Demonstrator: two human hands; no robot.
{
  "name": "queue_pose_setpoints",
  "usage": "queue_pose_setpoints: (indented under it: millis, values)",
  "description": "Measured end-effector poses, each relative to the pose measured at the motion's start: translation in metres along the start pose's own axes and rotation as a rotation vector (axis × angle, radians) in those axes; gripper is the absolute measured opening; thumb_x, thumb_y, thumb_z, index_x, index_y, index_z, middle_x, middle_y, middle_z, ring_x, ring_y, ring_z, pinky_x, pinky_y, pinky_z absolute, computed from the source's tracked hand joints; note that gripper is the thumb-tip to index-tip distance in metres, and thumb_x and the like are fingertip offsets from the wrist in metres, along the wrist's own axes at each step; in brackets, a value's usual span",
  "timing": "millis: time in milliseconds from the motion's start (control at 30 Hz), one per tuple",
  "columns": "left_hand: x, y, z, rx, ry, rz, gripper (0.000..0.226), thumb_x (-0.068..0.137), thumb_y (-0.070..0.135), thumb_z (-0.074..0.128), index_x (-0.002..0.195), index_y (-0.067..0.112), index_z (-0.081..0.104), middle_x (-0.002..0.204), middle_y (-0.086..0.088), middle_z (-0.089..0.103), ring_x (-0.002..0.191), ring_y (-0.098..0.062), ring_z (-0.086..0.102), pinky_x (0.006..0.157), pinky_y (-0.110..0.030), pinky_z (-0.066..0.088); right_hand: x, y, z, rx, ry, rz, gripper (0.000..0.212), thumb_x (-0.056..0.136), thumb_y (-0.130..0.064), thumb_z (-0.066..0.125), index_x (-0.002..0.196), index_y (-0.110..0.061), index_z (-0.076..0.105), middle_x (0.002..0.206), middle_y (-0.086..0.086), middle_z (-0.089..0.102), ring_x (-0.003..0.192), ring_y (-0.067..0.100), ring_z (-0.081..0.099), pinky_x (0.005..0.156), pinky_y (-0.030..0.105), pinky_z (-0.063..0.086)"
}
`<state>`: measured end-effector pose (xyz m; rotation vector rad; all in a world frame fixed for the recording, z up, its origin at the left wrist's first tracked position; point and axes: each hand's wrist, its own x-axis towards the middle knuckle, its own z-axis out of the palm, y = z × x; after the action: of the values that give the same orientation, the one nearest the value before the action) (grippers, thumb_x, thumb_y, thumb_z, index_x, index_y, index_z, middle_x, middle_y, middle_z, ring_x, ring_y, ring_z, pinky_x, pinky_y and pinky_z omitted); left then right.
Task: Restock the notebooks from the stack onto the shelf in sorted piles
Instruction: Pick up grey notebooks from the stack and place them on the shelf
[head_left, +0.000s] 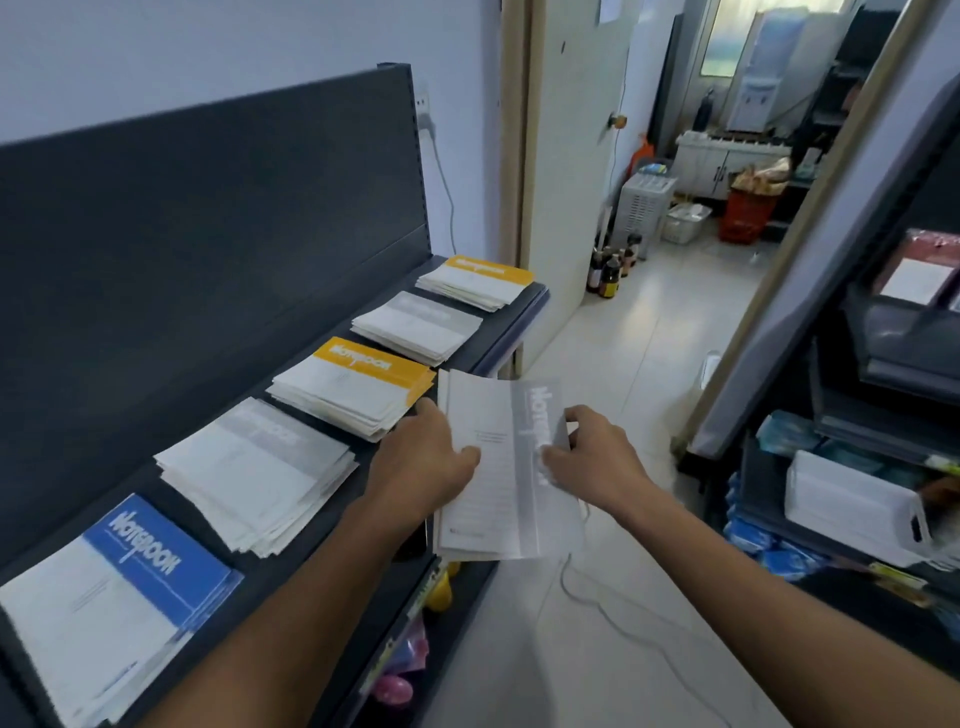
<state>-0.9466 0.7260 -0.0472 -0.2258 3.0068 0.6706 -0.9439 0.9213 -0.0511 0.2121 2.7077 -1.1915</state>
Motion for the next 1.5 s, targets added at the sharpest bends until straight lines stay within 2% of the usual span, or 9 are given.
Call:
queue_pose_setpoints:
  millis: [133, 367, 633, 767, 933, 1100, 1267, 1367, 1500]
  values:
    - [0.027, 0.029, 0.006, 0.023, 0.012, -0.020, 0.062, 0.086, 0.049, 0.069, 0.125, 0.009, 0.041, 0.119, -0.012, 0.060, 0.107, -0.032, 0.060, 0.072, -0.035, 0.040, 0.039, 0.011, -0.024, 0.005, -0.013, -0.028, 0.034, 0.091, -0.024, 0.061, 0.124, -0.019, 0.056, 0.100, 0.003, 0.069, 0.089, 0.021, 0.066, 0.067, 0.030, 0.051]
    - [0.086, 0.056, 0.012, 0.010, 0.031, -0.048, 0.061, 0.088, 0.047, 0.067, 0.128, 0.008, 0.043, 0.119, -0.011, 0.061, 0.106, -0.032, 0.060, 0.072, -0.035, 0.041, 0.108, 0.008, -0.043, 0.015, -0.047, -0.056, 0.039, 0.089, -0.021, 0.061, 0.128, -0.022, 0.056, 0.100, 0.002, 0.072, 0.092, 0.021, 0.067, 0.078, 0.034, 0.054]
    - [0.173, 0.070, 0.018, -0.061, 0.030, -0.091, 0.027, 0.097, 0.035, 0.051, 0.109, 0.013, 0.041, 0.105, -0.009, 0.060, 0.086, -0.027, 0.056, 0.066, -0.035, 0.045, 0.204, -0.006, -0.050, -0.017, -0.032, -0.087, 0.043, 0.088, -0.022, 0.057, 0.131, -0.026, 0.055, 0.098, -0.001, 0.072, 0.088, 0.019, 0.067, 0.065, 0.028, 0.048]
    - [0.215, 0.065, 0.011, -0.108, 0.100, -0.115, 0.024, 0.096, 0.035, 0.053, 0.107, 0.017, 0.041, 0.097, -0.004, 0.056, 0.080, -0.021, 0.052, 0.058, -0.029, 0.038, 0.255, -0.027, -0.045, -0.044, 0.001, -0.130, 0.031, 0.086, -0.023, 0.058, 0.117, -0.028, 0.061, 0.093, -0.005, 0.070, 0.087, 0.019, 0.066, 0.072, 0.036, 0.055]
    - [0.245, 0.044, 0.003, -0.133, 0.149, -0.241, 0.027, 0.095, 0.036, 0.052, 0.111, 0.015, 0.046, 0.097, -0.005, 0.061, 0.083, -0.023, 0.055, 0.056, -0.032, 0.037, 0.303, -0.052, -0.026, -0.053, -0.058, -0.186, 0.010, 0.080, -0.021, 0.062, 0.084, -0.023, 0.071, 0.080, -0.007, 0.071, 0.078, 0.017, 0.067, 0.069, 0.038, 0.059]
    - [0.262, 0.024, 0.003, -0.200, 0.246, -0.431, 0.028, 0.092, 0.039, 0.059, 0.103, 0.015, 0.050, 0.086, -0.001, 0.064, 0.075, -0.017, 0.061, 0.050, -0.029, 0.042, 0.354, -0.080, -0.003, -0.063, -0.196, -0.279, 0.015, 0.084, -0.021, 0.062, 0.098, -0.025, 0.067, 0.091, -0.008, 0.070, 0.082, 0.015, 0.066, 0.069, 0.035, 0.058]
    - [0.276, 0.017, 0.011, -0.264, 0.368, -0.624, 0.021, 0.089, 0.034, 0.061, 0.097, 0.016, 0.053, 0.082, -0.002, 0.064, 0.072, -0.017, 0.061, 0.051, -0.031, 0.042, 0.402, -0.103, 0.022, -0.191, -0.323, -0.478, 0.005, 0.085, -0.020, 0.063, 0.080, -0.018, 0.061, 0.077, -0.004, 0.062, 0.069, 0.012, 0.057, 0.050, 0.027, 0.036]
    - [0.285, 0.012, 0.017, -0.258, 0.472, -0.702, 0.017, 0.088, 0.030, 0.064, 0.092, 0.015, 0.056, 0.077, 0.000, 0.064, 0.069, -0.015, 0.061, 0.051, -0.029, 0.041, 0.424, -0.112, 0.036, -0.197, -0.410, -0.548, 0.010, 0.083, -0.018, 0.063, 0.074, -0.014, 0.061, 0.068, -0.002, 0.063, 0.064, 0.016, 0.059, 0.051, 0.028, 0.042]
    - [0.297, 0.005, 0.025, -0.216, 0.526, -0.796, 0.021, 0.089, 0.032, 0.069, 0.083, 0.016, 0.057, 0.072, 0.003, 0.061, 0.063, -0.009, 0.056, 0.047, -0.023, 0.034, 0.441, -0.123, 0.051, -0.205, -0.468, -0.598, 0.011, 0.080, -0.017, 0.063, 0.085, -0.009, 0.068, 0.074, 0.003, 0.070, 0.072, 0.023, 0.067, 0.062, 0.037, 0.054]
